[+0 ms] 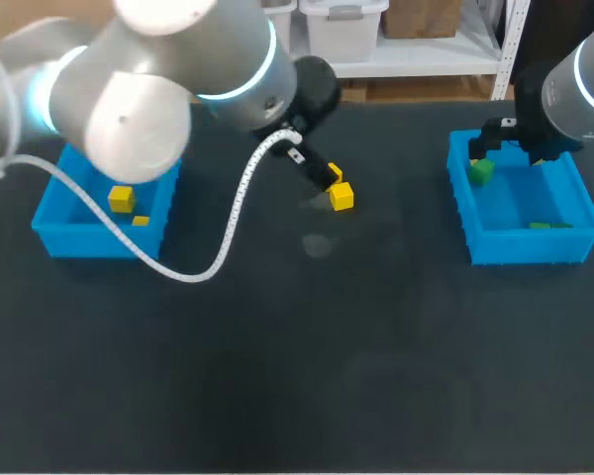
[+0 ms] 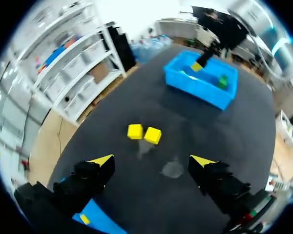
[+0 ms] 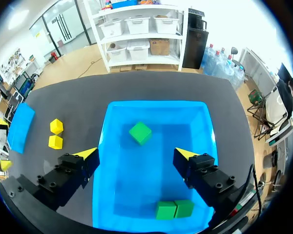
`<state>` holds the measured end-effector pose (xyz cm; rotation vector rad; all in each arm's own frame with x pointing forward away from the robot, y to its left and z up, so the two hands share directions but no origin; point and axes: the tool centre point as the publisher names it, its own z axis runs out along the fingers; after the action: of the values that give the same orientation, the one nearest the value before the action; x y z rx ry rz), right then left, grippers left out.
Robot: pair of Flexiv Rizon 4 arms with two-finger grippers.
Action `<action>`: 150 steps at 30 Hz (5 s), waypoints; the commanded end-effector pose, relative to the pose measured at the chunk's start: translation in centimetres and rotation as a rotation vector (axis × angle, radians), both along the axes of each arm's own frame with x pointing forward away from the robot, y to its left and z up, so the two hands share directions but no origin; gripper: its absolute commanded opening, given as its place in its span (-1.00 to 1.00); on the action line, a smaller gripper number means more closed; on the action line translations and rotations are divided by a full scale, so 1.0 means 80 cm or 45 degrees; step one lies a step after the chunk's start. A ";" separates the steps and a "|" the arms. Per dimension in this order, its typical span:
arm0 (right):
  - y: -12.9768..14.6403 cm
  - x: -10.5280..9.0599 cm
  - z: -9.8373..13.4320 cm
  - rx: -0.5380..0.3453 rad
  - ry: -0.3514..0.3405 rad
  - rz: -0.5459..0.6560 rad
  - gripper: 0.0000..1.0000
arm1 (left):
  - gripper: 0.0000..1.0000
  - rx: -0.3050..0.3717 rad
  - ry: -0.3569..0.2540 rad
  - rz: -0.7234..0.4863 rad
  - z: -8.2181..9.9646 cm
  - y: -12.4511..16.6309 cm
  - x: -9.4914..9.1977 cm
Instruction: Put the green cubes in the right bin and the yellow cubes in the left bin.
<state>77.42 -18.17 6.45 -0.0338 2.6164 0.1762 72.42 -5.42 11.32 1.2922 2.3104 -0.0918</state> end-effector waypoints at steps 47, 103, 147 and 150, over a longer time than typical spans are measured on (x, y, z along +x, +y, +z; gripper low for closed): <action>0.001 -0.001 -0.001 -0.003 -0.005 -0.004 1.00 | 1.00 0.996 -0.252 -2.132 -0.134 -0.067 0.079; 0.001 -0.001 -0.001 -0.003 -0.005 -0.004 1.00 | -1.00 0.096 -0.204 -0.082 0.075 0.078 0.166; 0.001 -0.001 -0.001 -0.003 -0.005 -0.004 1.00 | 1.00 0.416 -0.121 0.352 0.063 0.309 0.137; 0.001 -0.001 -0.001 -0.003 -0.005 -0.004 1.00 | 1.00 0.485 -0.226 0.057 0.073 0.270 0.140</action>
<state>77.42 -18.17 6.45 -0.0337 2.6165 0.1760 82.75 18.79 16.70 1.0475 2.4389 0.3766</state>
